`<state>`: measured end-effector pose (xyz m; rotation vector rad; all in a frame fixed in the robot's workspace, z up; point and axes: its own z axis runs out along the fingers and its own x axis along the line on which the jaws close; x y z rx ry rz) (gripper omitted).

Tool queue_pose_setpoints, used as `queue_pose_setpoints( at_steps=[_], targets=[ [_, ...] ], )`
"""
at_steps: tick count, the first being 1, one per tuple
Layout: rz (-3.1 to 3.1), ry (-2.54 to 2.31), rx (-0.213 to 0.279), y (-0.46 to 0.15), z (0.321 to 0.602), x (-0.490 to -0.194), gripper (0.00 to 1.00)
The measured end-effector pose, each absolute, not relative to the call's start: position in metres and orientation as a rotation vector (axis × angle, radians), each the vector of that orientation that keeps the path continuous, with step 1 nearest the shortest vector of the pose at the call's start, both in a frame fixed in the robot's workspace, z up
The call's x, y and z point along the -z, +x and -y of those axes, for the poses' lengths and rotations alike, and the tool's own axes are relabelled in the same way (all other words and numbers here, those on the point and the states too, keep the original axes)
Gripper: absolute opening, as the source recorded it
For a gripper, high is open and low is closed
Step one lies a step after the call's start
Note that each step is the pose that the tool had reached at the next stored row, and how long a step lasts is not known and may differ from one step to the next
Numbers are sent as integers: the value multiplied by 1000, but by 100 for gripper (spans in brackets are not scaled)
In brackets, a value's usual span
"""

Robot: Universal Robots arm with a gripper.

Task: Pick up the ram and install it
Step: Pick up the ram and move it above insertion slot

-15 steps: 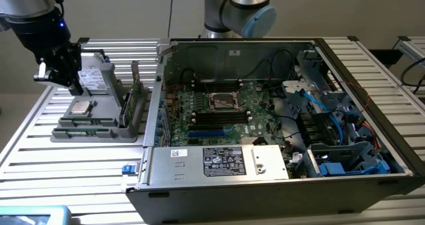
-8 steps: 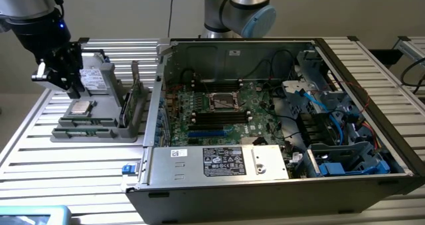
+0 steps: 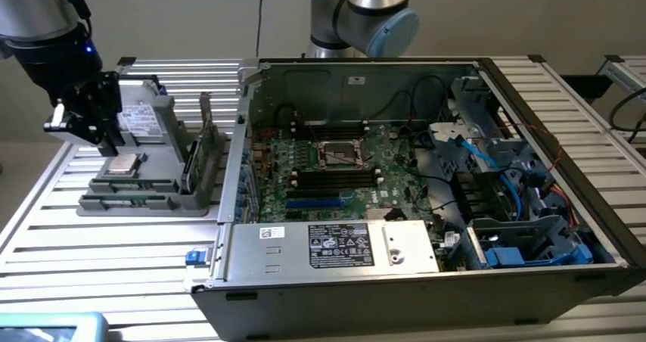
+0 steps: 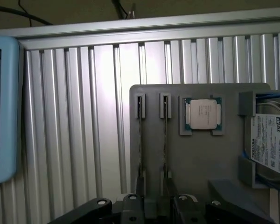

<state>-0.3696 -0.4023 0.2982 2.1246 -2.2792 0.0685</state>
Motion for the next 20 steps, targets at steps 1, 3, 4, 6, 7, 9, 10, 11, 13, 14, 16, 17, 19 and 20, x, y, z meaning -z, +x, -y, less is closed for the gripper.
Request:
queue_pose_setpoints(
  at_steps=[1, 3, 4, 6, 7, 9, 10, 11, 13, 14, 16, 17, 19, 20],
  targets=[
    [2280, 2125, -69, -370, 403, -296, 31],
    [2280, 2125, -69, -370, 404, -293, 31],
    [2280, 2125, -70, -370, 404, -291, 31],
    [2280, 2125, -70, -370, 405, -287, 31],
    [2280, 2125, -69, -370, 406, -285, 31],
    [2281, 2126, -68, -370, 409, -282, 31],
    [2282, 2127, -65, -370, 412, -280, 31],
    [2283, 2128, -63, -370, 416, -278, 31],
    [2284, 2129, -59, -370, 420, -275, 31],
    [2284, 2130, -58, -370, 421, -273, 31],
    [2285, 2130, -57, -370, 422, -269, 32],
    [2285, 2130, -57, -370, 422, -267, 32],
    [2285, 2130, -57, -370, 424, -264, 38],
    [2285, 2131, -56, -370, 425, -262, 38]
  ],
)
